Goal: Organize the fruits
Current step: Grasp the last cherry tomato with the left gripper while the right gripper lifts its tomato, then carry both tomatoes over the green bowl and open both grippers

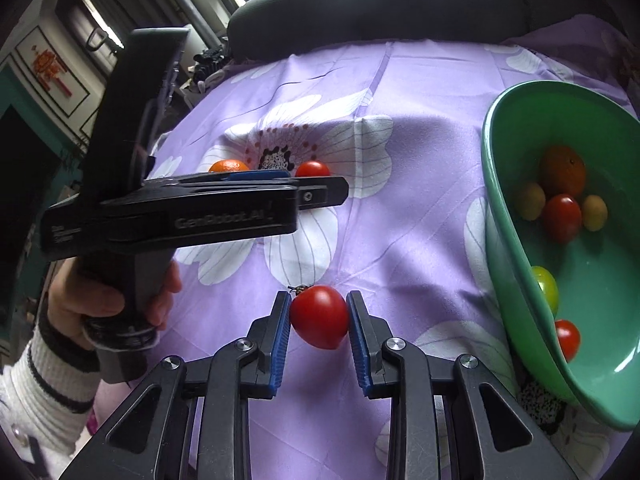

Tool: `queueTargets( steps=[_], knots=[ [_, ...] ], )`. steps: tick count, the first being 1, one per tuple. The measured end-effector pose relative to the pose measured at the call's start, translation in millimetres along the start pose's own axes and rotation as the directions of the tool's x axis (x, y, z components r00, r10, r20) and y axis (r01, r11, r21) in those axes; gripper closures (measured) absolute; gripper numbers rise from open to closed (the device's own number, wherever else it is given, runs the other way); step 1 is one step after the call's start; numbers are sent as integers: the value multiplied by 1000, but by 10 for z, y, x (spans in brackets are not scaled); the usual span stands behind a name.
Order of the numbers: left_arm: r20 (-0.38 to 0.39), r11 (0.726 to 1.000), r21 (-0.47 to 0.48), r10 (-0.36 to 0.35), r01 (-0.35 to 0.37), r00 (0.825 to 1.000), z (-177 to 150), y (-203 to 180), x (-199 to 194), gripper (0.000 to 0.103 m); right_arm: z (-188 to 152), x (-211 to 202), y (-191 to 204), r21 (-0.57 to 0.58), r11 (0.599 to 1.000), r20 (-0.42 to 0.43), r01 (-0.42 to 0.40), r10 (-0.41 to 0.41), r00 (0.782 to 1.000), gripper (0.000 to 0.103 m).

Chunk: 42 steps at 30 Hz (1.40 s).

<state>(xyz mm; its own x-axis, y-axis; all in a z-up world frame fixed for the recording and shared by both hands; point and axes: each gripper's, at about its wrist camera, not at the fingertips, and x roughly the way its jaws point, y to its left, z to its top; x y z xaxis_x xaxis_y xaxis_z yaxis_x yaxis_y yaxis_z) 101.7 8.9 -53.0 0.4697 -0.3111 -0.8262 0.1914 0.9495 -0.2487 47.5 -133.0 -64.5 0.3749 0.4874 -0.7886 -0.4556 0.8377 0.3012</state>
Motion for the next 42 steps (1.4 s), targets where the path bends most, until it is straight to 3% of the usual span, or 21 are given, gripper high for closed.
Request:
queueTargets(
  steps=[7,15,28,42],
  knots=[
    [31,999,-13,38,-37,999,47,50,45,77,-25,-35,-115,15,1000,23,-20,19,1000,73],
    [37,999,-27,26,-25,999,4,44,-51,75,-137,-146,-146,27,1000,36,-16,16,999,73],
    [90,1000,5,26,-27,996,-336,-190,-668,75,-228,-346,-14,4,1000,68,-14,14,998,73],
    [148,997,79,-28,17,989,-413,-610,-991,75,-278,-826,74,-19,1000,182,13,-9,983,73]
  ],
)
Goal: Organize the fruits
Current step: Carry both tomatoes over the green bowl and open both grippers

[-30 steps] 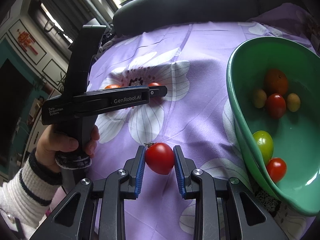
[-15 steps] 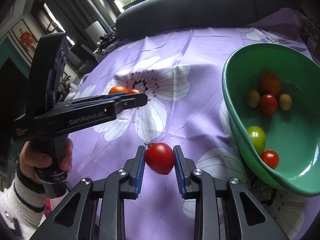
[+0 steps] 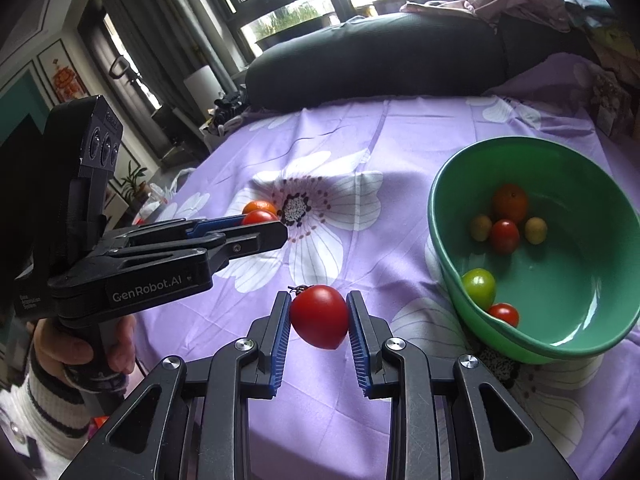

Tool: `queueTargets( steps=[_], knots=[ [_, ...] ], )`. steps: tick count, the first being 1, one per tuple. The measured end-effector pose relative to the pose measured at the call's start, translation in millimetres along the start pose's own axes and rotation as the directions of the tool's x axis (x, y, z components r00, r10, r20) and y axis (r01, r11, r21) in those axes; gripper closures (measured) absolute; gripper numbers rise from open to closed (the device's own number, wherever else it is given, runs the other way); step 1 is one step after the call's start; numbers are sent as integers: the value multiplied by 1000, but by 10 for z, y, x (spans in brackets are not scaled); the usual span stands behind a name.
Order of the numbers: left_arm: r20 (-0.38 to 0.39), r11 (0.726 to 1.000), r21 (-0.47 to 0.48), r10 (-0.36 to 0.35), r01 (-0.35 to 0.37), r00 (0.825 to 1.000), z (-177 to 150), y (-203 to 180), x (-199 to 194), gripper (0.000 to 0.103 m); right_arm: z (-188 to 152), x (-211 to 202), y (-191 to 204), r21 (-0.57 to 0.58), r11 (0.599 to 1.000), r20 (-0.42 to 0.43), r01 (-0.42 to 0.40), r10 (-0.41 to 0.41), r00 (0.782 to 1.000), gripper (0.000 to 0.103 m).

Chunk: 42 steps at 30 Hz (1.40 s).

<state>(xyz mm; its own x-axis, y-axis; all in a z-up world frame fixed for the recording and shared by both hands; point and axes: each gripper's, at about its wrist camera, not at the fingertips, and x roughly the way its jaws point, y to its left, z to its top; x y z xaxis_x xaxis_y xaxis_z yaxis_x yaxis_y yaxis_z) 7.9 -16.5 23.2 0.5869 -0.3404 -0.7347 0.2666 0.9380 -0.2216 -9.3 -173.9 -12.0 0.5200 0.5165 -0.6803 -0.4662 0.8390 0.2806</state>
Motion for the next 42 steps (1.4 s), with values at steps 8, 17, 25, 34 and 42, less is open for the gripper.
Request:
queueTargets(
  steps=[8,17,25,34,42],
  knots=[
    [0,998,51,-33,33,999,86,-260,75,75,18,-194,-197,34,998,52,44,-46,998,73],
    [-14,987,137,-84,85,996,204,-605,248,75,77,-363,-458,82,991,93,103,-110,990,73],
    [-31,974,198,-104,108,994,315,-823,444,75,110,-422,-725,133,983,113,130,-145,983,73],
    [-64,965,232,-110,122,992,379,-964,672,75,109,-413,-953,169,973,105,158,-178,978,73],
    [-86,963,239,-104,122,991,385,-1010,814,75,116,-355,-1042,170,967,99,188,-207,973,73]
  ],
)
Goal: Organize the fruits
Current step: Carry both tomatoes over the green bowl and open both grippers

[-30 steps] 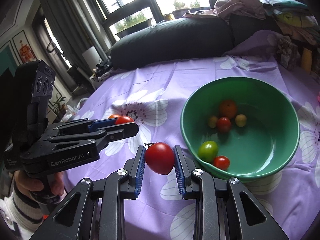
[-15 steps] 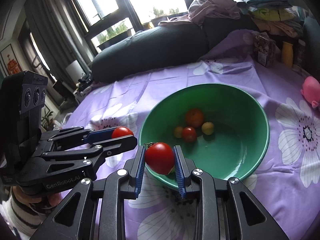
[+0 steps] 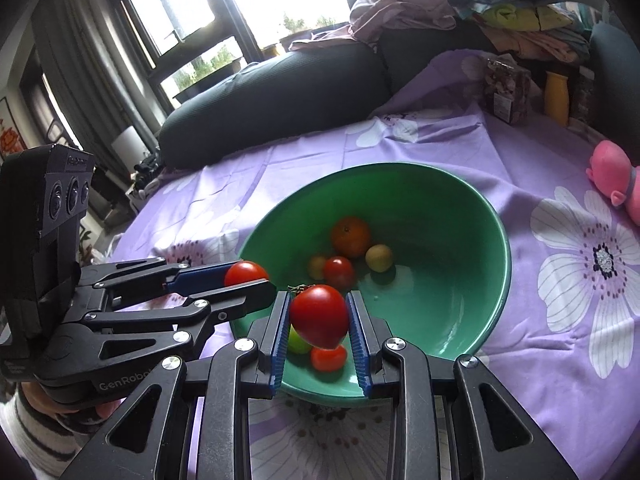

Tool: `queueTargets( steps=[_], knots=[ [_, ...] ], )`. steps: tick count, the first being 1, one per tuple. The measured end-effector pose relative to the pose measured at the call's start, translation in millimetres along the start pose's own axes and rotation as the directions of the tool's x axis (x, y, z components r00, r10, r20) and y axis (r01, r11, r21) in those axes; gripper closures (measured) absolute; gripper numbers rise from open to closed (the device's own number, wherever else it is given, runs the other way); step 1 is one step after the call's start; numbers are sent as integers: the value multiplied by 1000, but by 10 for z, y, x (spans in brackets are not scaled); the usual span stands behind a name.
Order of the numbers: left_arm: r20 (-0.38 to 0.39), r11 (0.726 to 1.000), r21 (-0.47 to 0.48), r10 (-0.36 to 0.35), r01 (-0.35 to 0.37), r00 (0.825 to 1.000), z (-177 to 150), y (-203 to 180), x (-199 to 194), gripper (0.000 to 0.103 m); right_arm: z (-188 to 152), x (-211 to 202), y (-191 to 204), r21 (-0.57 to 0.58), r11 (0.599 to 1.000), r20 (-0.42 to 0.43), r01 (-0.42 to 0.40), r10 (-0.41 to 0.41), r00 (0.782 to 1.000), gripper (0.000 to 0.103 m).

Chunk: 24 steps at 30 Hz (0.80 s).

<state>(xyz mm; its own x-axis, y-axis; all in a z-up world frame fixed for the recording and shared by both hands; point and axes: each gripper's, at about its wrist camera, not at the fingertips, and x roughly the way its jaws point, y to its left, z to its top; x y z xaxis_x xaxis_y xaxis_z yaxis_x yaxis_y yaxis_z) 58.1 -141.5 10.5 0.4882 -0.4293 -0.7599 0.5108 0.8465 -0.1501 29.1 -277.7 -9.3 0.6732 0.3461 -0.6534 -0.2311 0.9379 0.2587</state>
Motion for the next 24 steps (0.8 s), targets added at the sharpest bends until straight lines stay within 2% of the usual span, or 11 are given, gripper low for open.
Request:
queueTargets(
  steps=[24],
  knots=[
    [-24,999,39,32,-31,999,2,-62,158,75,-10,69,-16,-3,1000,-14,20,-20,1000,73]
  ],
)
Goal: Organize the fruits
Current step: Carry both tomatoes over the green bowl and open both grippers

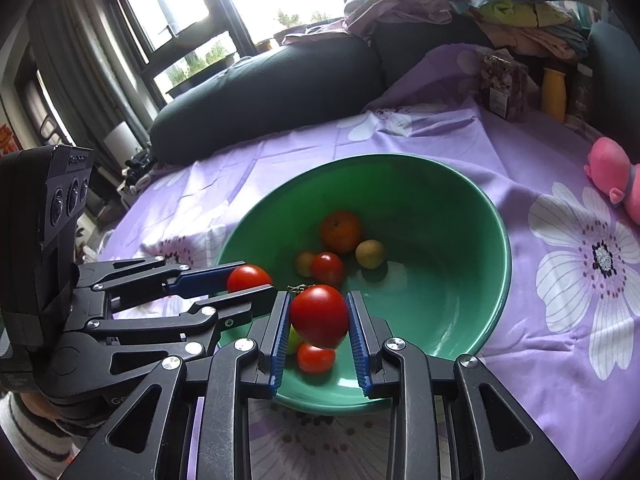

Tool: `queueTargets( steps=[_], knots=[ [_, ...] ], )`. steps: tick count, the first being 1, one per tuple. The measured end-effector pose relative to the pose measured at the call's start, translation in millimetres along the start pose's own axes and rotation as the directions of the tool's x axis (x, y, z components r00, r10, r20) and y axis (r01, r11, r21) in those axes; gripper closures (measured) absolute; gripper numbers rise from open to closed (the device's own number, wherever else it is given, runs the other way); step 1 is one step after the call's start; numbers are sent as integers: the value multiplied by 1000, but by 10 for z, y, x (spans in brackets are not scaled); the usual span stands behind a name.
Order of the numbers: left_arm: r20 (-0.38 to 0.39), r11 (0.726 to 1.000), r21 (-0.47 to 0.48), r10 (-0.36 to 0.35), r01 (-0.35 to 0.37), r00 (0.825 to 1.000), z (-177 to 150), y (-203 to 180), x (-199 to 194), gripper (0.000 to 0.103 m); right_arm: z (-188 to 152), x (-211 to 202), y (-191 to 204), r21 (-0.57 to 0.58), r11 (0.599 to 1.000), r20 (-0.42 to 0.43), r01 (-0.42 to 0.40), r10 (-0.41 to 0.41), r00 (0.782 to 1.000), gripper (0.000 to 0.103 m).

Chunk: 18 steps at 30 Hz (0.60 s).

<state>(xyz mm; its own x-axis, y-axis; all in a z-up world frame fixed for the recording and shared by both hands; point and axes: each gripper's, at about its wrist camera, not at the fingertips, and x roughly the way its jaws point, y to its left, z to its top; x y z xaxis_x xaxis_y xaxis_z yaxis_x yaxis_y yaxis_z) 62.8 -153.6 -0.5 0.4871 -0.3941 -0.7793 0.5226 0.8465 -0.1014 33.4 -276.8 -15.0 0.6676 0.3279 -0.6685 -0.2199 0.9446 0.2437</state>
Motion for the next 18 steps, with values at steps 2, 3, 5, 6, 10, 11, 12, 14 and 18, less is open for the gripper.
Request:
queueTargets(
  steps=[2,3,5,6,10,11,12,14,18],
  knots=[
    [-2,1000,3,3,-3,1000,-4,-3,10,75,-6,5,-1,-1,1000,-1,3,-3,1000,73],
    [-3,1000,3,4,-4,1000,-7,-4,13,75,-3,5,1,-1,1000,-1,3,-3,1000,73],
    [-4,1000,2,5,-5,1000,-10,-8,18,75,-3,7,0,0,1000,-1,2,-2,1000,73],
    [-5,1000,4,5,-5,1000,-10,-9,21,75,-3,8,-1,0,1000,-1,2,-2,1000,73],
    [-7,1000,5,9,-9,1000,-13,-8,35,75,-8,9,-4,1,1000,-3,4,-4,1000,73],
    [-8,1000,6,8,-8,1000,-14,-8,35,75,-13,8,-7,0,1000,-3,5,-5,1000,73],
    [-8,1000,6,9,-9,1000,-14,-10,38,75,-9,11,-6,1,1000,-3,5,-5,1000,73],
    [-9,1000,6,8,-8,1000,-15,-10,41,75,-13,12,-10,3,1000,-5,5,-5,1000,73],
    [-8,1000,5,10,-10,1000,-13,-12,42,75,-11,11,-25,4,1000,-6,6,-6,1000,73]
  ],
)
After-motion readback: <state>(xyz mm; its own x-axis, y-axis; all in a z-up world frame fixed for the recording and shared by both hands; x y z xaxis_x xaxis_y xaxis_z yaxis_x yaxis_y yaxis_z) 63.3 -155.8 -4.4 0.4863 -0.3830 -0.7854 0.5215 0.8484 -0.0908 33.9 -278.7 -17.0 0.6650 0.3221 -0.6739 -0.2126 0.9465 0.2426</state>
